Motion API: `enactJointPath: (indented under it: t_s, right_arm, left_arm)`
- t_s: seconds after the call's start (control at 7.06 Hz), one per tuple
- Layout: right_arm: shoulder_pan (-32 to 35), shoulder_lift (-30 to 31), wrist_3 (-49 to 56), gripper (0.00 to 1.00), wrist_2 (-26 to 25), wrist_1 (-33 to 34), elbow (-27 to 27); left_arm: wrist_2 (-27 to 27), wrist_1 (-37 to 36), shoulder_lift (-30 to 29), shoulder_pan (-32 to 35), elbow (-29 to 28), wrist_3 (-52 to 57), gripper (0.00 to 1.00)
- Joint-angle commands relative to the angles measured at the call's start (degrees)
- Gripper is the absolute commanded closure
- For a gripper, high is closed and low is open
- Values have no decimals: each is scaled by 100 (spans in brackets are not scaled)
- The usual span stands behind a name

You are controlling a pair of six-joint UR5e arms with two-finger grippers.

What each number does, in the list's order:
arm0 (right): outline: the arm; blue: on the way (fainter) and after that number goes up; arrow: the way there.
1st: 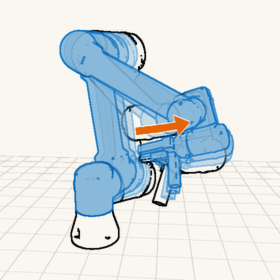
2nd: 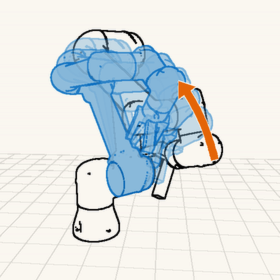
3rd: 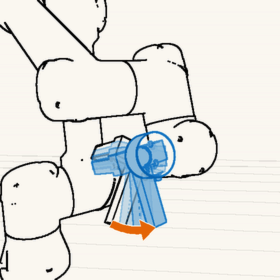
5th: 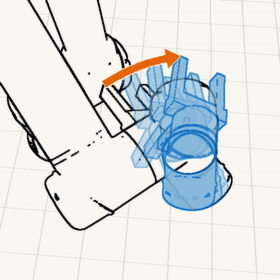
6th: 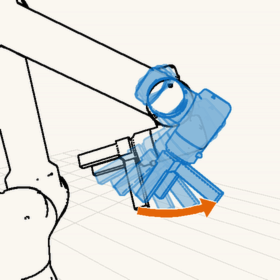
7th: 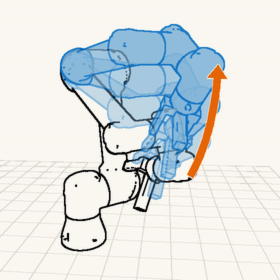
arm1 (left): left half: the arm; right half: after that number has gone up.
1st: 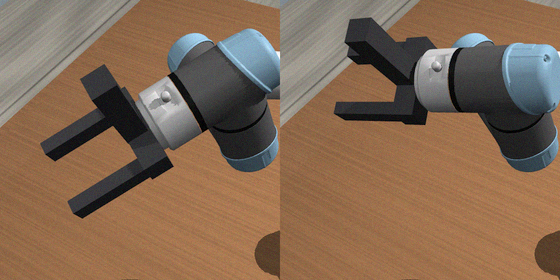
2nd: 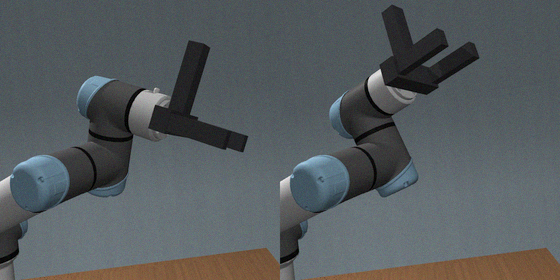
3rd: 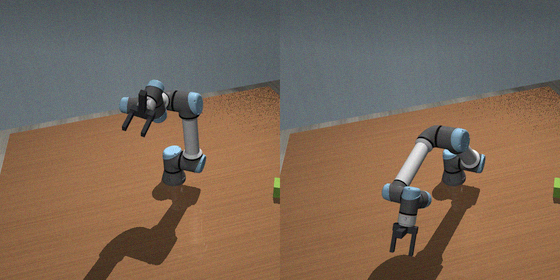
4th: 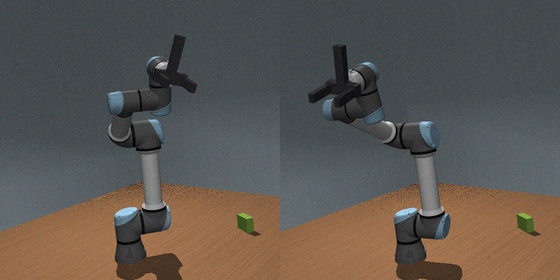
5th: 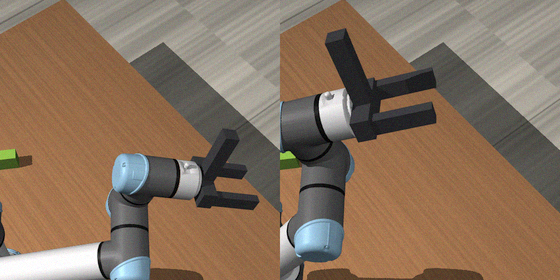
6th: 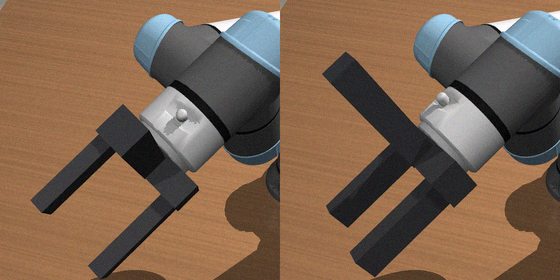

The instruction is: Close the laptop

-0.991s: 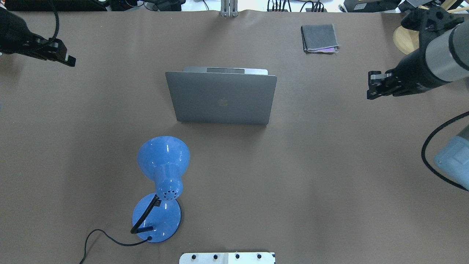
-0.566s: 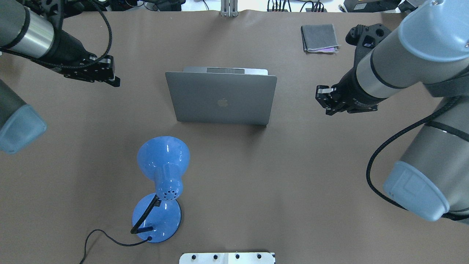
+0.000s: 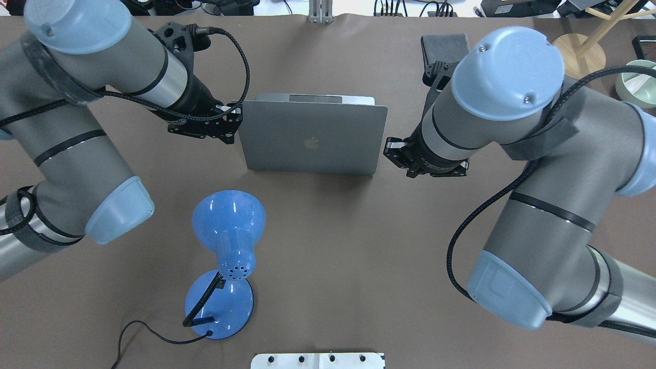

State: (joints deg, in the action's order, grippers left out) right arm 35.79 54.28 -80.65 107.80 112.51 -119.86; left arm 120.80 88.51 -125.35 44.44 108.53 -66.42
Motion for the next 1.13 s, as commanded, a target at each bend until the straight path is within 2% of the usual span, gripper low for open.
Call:
enactJointPath:
  t_s: [0.0, 0.28, 0.57, 0.99]
  right_arm:
    - [-89, -224, -144, 100, -13, -1, 244]
    - [-90, -382, -144, 100, -31, -19, 418]
    - [-29, -760, -144, 100, -48, -324, 1172]
    - [199, -874, -144, 100, -171, -854, 1824]
  left_arm:
    - [-65, -27, -208, -93, -210, -11, 100]
    - [-74, -27, -383, -93, -480, 6, 100]
    - [-170, -10, -429, -93, -684, 59, 100]
    - [-241, 26, -508, -207, -842, 68, 100]
